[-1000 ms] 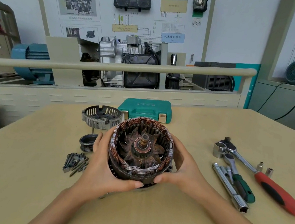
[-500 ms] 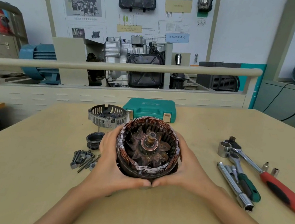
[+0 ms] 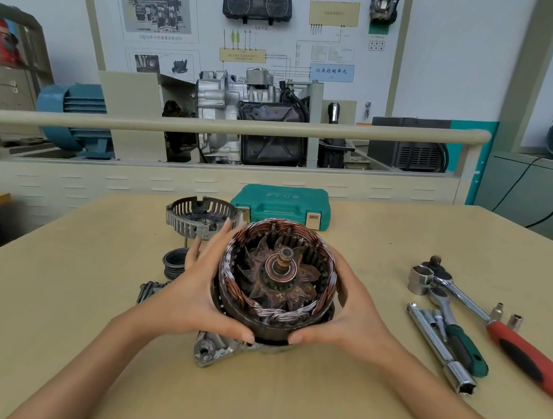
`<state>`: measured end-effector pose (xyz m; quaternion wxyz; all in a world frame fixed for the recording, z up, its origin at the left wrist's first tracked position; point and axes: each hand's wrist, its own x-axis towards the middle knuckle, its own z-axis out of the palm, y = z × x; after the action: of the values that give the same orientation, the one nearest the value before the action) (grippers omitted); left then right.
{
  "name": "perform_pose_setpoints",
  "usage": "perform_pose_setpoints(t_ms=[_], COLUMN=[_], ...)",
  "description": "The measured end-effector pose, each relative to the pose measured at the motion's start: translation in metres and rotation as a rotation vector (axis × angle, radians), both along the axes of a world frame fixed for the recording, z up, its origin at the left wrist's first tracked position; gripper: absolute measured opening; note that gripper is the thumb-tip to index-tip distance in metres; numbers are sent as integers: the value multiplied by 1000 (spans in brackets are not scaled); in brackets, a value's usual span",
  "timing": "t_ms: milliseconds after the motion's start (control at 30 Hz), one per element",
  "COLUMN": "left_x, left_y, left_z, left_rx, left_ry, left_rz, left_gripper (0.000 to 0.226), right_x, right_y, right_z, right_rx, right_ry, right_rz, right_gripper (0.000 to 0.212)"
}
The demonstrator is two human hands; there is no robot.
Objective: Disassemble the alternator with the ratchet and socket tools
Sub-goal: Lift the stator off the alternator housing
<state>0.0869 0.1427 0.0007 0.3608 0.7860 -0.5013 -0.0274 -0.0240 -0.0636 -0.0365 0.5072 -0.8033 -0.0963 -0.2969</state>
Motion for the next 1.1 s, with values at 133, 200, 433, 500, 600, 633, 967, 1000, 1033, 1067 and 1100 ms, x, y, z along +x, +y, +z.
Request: perform_pose_setpoints(t_ms=[133,200,433,500,600,633,967,1000,1033,1067,1100], left_x=[-1,-2,-4,-5,-7,-9,-16,-17,-17,-17,-17], left_y=[1,0,-1,-2,-2,-2,-11,-10,-10,-9,-8], left_z=[5,2,-7,-8,-4,-2,15,16,16,16,17], left_rx=[13,-34,-157,-173,-185,-192,-405,-411,-413,-408,-399], left_ry=[-1,-11,155,166,144,128,220,219,220,223,224], left_rz=[-8,-31,-24,-28,-25,-30,-213,-209,-206,-204,-202], left_gripper=[123,121,125,122,114,110,87,86,86,85,85], right_x=[0,1,4,5,4,4,2,1,1,0,0], right_y=[4,5,-2,-2,0,1,5,5,5,6,7], right_z=[3,4,9,6,2,2,32,34,36,37,38], right_rx=[-4,-11,-85,-56,-26,-17,113,116,120,126,125], right_ry=[-6,3,41,21,-14,-19,-13,-1,11,22,27], right_rz=[43,74,92,90,74,77,133,139,142,142,140], right_gripper=[101,104,114,112,112,113,95,97,98,99,98])
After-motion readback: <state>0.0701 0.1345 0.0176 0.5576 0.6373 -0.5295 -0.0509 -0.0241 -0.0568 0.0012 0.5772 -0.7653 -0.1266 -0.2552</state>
